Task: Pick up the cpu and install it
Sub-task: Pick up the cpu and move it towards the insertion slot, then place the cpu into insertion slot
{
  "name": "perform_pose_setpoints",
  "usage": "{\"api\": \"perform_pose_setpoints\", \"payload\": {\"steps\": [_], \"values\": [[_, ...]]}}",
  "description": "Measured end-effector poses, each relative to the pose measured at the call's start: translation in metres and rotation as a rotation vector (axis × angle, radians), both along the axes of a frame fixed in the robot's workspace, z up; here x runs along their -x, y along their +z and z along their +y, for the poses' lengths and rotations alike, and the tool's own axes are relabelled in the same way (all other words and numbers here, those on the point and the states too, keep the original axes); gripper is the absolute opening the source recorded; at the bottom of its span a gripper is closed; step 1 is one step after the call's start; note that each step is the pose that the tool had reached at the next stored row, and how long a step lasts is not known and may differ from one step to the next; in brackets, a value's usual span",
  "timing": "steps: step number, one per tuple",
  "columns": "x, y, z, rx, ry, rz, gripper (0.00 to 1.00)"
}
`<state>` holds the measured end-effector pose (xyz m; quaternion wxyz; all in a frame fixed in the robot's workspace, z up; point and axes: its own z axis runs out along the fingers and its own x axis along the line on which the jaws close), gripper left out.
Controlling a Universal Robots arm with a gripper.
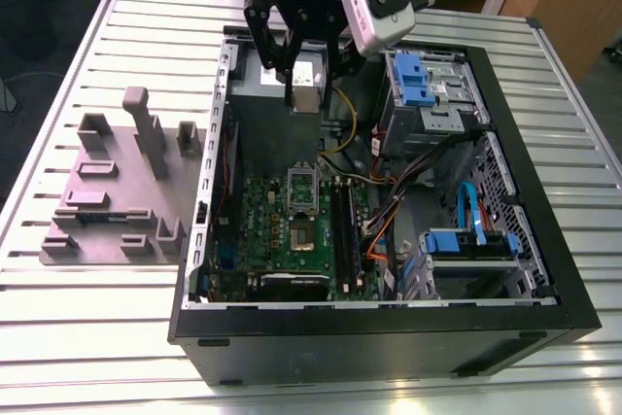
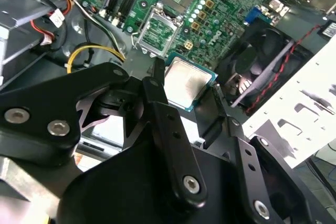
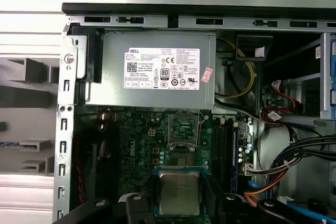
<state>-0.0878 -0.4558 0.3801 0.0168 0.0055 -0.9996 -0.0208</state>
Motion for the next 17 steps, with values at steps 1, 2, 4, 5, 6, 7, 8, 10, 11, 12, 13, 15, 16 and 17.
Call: {"api": "perform_pose_setpoints", "payload": {"steps": [1,2,4,5,6,7,8,10,11,12,13,15,16,17], "values": [[-0.0019,-0.0001,0.0000,0.0001,0.000,0.0000,0.47],[-0.0025,-0.0002,-0.0001,0.0000,0.000,0.0000,0.47],[-0.0025,-0.0002,-0.0001,0.0002,0.000,0.0000,0.47],[-0.0025,-0.0002,0.0000,0.0002,0.000,0.0000,0.47],[-0.0025,-0.0002,0.0000,0.0006,0.000,0.0000,0.47],[-0.0026,-0.0002,0.0000,0.0009,0.000,0.0000,0.47],[-0.0026,-0.0002,0.0000,0.0009,0.000,0.0000,0.47],[-0.0026,-0.0003,0.0000,0.0010,0.000,0.0001,0.47],[-0.0026,-0.0005,0.0000,0.0010,0.000,0.0000,0.47],[-0.0026,-0.0006,-0.0001,0.0010,0.000,0.0000,0.47],[-0.0026,-0.0009,-0.0003,0.0008,0.000,-0.0001,0.47],[-0.0026,-0.0015,-0.0004,0.0009,0.000,0.0000,0.47],[-0.0026,-0.0016,-0.0005,0.0010,0.000,0.0001,0.47],[-0.0026,-0.0019,-0.0006,0.0010,0.000,0.0000,0.47]]}}
